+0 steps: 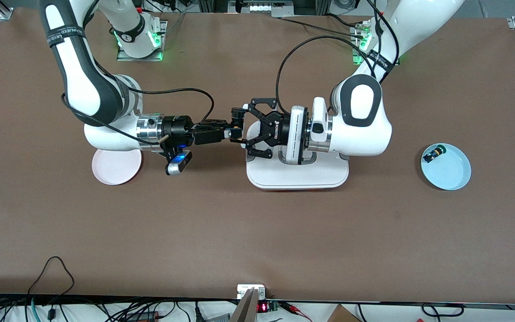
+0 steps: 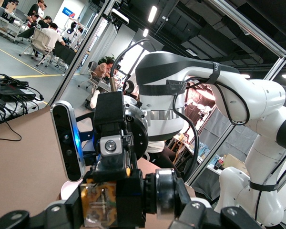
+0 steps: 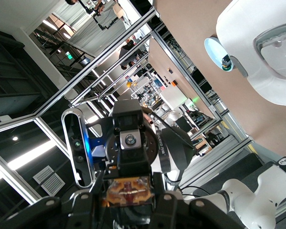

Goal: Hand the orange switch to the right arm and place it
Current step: 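Close the right gripper on the orange switch held by the left gripper, then open the left gripper and pull it back while the right gripper withdraws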

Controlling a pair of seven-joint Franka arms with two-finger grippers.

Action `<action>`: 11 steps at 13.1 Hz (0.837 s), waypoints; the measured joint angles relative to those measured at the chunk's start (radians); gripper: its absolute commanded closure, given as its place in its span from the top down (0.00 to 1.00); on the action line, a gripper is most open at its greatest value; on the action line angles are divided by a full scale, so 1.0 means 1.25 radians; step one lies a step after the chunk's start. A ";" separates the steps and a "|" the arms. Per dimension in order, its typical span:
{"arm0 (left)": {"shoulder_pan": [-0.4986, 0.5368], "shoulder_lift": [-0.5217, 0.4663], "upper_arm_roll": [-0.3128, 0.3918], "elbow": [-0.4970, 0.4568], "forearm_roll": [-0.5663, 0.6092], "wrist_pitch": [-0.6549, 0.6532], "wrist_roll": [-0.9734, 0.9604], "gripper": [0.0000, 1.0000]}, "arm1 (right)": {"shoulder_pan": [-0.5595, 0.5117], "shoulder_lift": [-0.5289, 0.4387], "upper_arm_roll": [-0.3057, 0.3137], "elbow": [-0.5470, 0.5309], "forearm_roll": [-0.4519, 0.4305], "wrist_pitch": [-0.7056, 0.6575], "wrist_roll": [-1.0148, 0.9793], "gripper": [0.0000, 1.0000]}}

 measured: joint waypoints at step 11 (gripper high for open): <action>0.004 -0.020 0.002 0.002 0.000 -0.004 0.011 1.00 | -0.009 -0.003 0.000 -0.003 0.000 -0.007 -0.009 0.28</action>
